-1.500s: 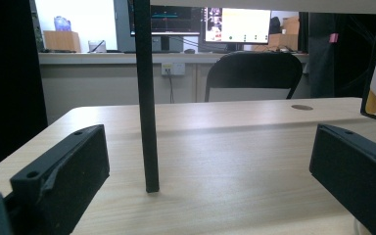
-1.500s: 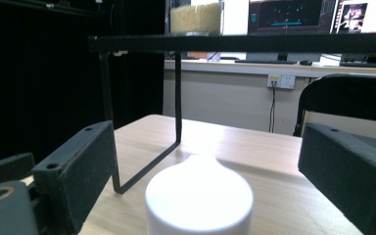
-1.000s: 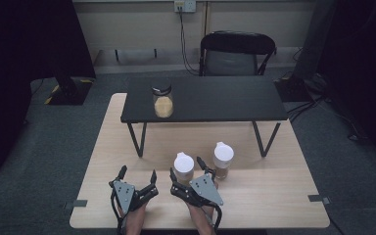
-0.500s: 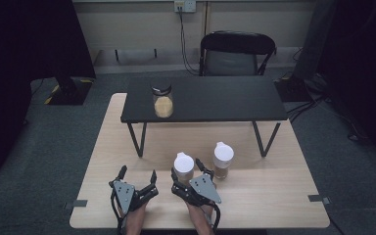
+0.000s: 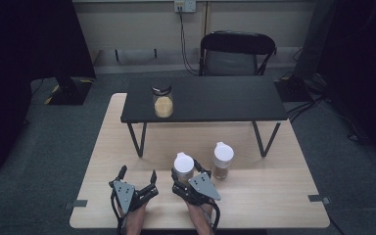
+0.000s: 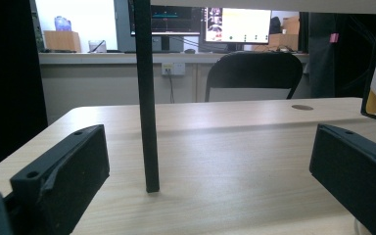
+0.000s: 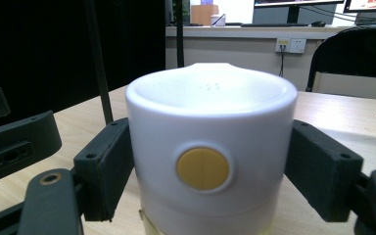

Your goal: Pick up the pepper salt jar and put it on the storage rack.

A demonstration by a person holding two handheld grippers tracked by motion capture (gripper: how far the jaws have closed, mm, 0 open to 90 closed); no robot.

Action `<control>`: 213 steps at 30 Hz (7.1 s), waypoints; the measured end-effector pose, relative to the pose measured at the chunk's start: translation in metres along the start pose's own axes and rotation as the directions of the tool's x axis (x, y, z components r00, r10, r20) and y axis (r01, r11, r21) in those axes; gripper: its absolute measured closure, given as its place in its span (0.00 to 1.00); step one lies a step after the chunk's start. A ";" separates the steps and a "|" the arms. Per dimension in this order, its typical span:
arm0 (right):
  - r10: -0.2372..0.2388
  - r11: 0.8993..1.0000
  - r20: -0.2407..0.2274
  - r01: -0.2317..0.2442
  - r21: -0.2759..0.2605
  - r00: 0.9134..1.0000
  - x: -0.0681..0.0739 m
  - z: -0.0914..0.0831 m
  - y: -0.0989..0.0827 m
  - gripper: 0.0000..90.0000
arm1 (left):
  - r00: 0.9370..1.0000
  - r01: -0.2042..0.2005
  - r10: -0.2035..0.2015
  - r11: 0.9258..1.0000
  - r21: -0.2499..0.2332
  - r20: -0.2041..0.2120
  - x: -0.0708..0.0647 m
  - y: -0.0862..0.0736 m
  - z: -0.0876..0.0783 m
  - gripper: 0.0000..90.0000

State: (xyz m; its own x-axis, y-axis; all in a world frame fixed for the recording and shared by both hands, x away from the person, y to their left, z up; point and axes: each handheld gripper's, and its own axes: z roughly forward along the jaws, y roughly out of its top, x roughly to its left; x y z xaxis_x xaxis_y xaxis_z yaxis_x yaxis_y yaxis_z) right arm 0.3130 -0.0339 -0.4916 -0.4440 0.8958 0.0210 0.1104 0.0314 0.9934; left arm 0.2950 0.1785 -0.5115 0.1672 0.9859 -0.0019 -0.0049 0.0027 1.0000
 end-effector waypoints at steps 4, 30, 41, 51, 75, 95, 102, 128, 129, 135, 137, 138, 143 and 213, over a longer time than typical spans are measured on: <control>0.014 1.000 0.000 -0.014 0.008 1.000 -0.003 0.002 0.000 0.26 | 1.000 0.000 0.000 1.000 0.000 0.000 0.000 0.000 0.000 0.01; -0.012 1.000 0.007 0.012 0.009 1.000 0.002 0.002 -0.003 0.33 | 1.000 0.000 0.000 1.000 0.000 0.000 0.000 0.000 0.000 0.01; -0.012 1.000 -0.002 0.012 0.007 1.000 0.003 -0.001 0.001 0.33 | 1.000 0.000 0.000 1.000 0.000 -0.005 0.000 0.000 0.000 0.01; -0.009 1.000 -0.006 0.009 0.009 1.000 0.002 -0.002 0.006 0.34 | 1.000 0.000 0.000 1.000 0.000 -0.005 0.000 0.000 0.000 0.01; -0.002 1.000 -0.021 0.003 0.017 1.000 0.000 -0.007 0.021 0.34 | 1.000 -0.001 0.001 1.000 0.000 -0.005 0.000 0.000 0.000 0.01; -0.009 1.000 -0.023 0.009 0.009 1.000 0.003 -0.010 0.033 0.34 | 1.000 0.000 0.000 1.000 0.000 -0.005 0.000 0.000 0.000 0.01; -0.006 1.000 -0.029 0.007 0.008 1.000 0.002 -0.010 0.038 0.34 | 1.000 0.000 0.000 1.000 0.000 -0.005 0.000 0.000 0.000 0.01; -0.020 1.000 -0.039 0.020 -0.002 0.999 0.003 -0.008 0.064 0.34 | 1.000 0.002 -0.002 1.000 -0.001 -0.005 0.000 0.000 0.000 0.01; -0.024 1.000 -0.044 0.023 -0.003 0.999 0.001 -0.007 0.067 0.34 | 1.000 0.001 -0.001 1.000 0.000 -0.005 0.000 0.000 0.000 0.01; -0.024 1.000 -0.050 0.024 -0.002 0.998 -0.001 -0.006 0.074 0.34 | 1.000 0.001 -0.001 1.000 0.000 -0.005 0.000 0.000 0.000 0.01; -0.030 1.000 -0.052 0.030 0.002 0.998 -0.001 -0.005 0.076 0.34 | 1.000 0.001 -0.001 1.000 0.000 -0.005 0.000 0.000 0.000 0.01; -0.029 1.000 -0.053 0.029 0.003 0.998 -0.001 -0.005 0.078 0.34 | 1.000 0.001 -0.001 1.000 0.000 -0.005 0.000 0.000 0.000 0.01; -0.034 0.999 -0.053 0.034 -0.004 0.998 -0.003 -0.005 0.085 0.34 | 1.000 0.001 -0.001 1.000 0.000 -0.005 0.000 0.000 0.000 0.01; -0.081 0.995 -0.025 0.080 -0.068 0.996 -0.040 0.002 0.196 0.34 | 1.000 0.001 -0.001 1.000 0.000 -0.009 0.000 0.000 0.000 0.01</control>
State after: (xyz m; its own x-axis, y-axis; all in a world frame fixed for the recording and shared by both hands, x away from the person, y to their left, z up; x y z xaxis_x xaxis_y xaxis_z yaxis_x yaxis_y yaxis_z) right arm 0.3538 -0.0626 -0.2980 -0.4735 0.8789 -0.0571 0.0140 0.0724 0.9973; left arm 0.2949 0.1782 -0.5115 0.1581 0.9874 -0.0026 -0.0043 0.0033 1.0000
